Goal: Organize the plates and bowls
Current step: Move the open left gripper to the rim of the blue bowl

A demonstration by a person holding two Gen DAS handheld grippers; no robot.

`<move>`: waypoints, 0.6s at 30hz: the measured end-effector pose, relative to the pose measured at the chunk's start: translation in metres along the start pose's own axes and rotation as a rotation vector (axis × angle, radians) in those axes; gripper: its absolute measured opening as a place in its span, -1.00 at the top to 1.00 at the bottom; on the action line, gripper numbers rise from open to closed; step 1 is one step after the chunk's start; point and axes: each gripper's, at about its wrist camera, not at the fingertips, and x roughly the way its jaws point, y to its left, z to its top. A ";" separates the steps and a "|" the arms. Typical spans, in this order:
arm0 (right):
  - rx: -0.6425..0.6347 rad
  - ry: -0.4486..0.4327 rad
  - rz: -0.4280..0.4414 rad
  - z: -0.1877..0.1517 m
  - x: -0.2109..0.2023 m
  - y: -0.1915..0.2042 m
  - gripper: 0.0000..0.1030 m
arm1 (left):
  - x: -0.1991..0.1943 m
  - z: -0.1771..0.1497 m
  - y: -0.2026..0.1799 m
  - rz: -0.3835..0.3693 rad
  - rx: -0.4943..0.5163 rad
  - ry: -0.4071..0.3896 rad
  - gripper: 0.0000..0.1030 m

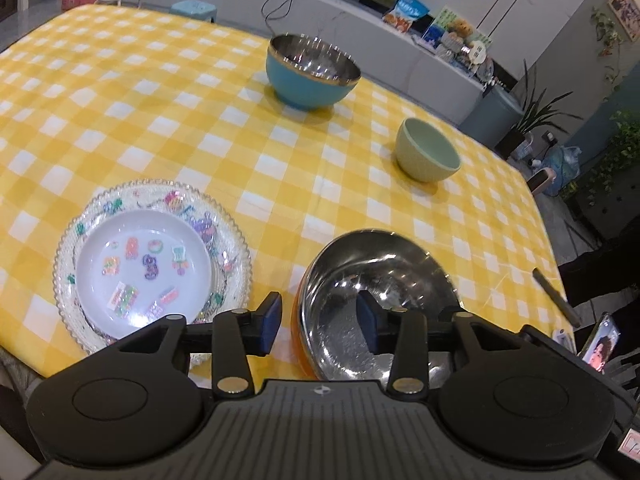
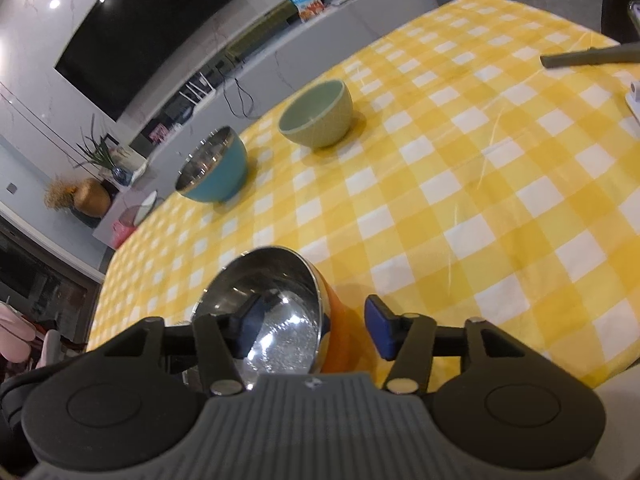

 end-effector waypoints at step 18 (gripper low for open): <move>-0.191 -0.146 0.000 0.016 0.000 0.039 -0.29 | -0.027 0.053 0.013 0.013 0.073 -0.135 -0.03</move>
